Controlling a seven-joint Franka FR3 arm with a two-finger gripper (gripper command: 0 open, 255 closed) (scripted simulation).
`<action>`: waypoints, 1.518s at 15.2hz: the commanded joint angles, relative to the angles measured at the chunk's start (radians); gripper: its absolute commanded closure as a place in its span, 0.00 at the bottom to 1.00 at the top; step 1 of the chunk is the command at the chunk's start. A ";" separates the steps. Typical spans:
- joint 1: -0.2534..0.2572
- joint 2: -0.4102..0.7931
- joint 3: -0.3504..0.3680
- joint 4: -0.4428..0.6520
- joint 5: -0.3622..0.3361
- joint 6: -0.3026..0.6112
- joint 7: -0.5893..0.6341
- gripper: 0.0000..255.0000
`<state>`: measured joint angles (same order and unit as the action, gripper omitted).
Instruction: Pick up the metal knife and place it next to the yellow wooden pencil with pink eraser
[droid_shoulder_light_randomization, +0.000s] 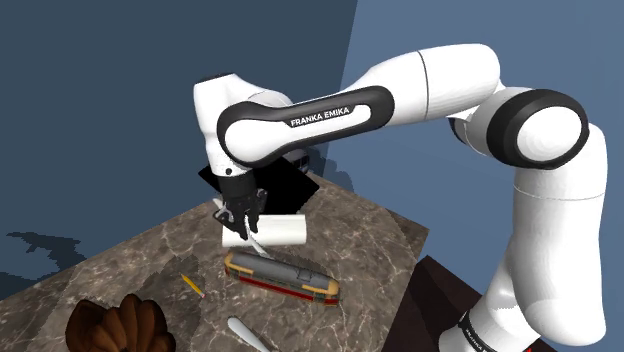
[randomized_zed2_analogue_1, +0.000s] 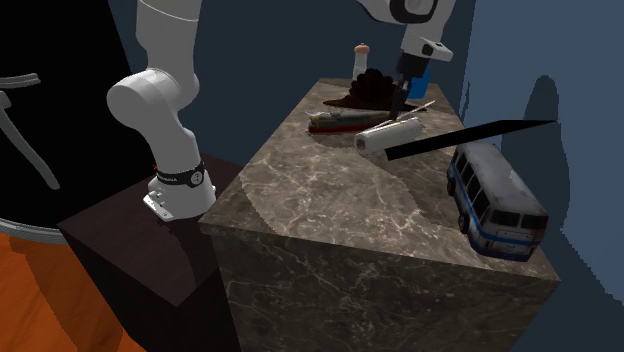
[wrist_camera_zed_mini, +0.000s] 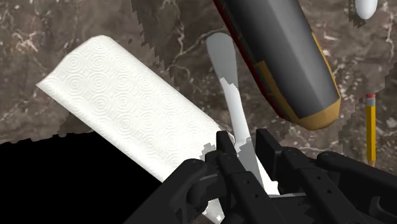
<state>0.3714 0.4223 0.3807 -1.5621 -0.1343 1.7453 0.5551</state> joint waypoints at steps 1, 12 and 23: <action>0.002 0.011 -0.001 -0.012 -0.004 0.022 0.003 1.00; 0.005 0.049 -0.010 -0.071 -0.018 0.116 0.011 1.00; 0.059 0.040 -0.076 -0.072 0.012 0.120 -0.008 0.00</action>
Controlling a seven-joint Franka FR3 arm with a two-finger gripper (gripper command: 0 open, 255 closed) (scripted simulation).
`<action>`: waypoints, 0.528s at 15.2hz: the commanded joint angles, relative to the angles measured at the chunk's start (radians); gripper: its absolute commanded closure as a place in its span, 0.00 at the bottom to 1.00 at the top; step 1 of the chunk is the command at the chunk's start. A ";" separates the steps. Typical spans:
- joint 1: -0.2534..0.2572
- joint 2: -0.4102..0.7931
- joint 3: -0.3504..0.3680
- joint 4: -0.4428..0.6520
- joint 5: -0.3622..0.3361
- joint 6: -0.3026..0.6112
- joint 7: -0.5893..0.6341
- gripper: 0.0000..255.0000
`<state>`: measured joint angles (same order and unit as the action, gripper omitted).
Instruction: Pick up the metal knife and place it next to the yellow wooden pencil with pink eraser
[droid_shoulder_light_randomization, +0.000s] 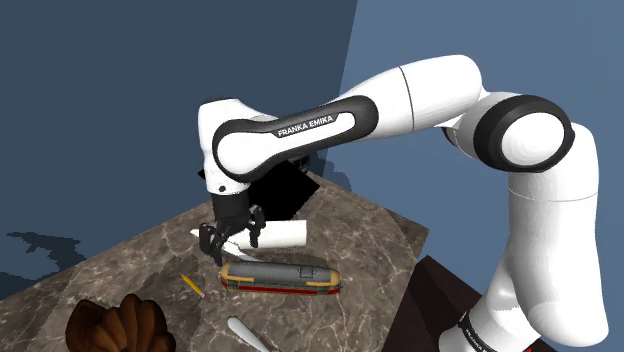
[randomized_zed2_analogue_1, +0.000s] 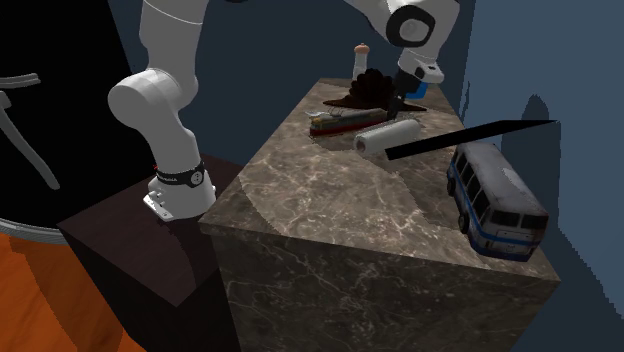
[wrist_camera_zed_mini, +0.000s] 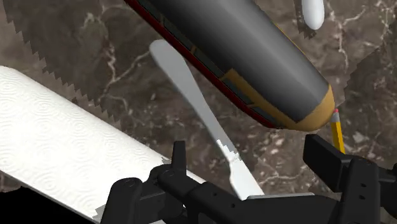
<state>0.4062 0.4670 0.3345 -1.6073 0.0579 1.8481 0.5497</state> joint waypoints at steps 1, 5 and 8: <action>0.038 -0.010 -0.044 0.002 -0.171 -0.015 -0.008 0.00; 0.043 -0.011 -0.042 0.095 -0.168 -0.108 -0.012 0.00; 0.043 -0.011 -0.042 0.095 -0.168 -0.108 -0.012 0.00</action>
<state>0.4493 0.4559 0.2930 -1.5140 -0.1092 1.7420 0.5377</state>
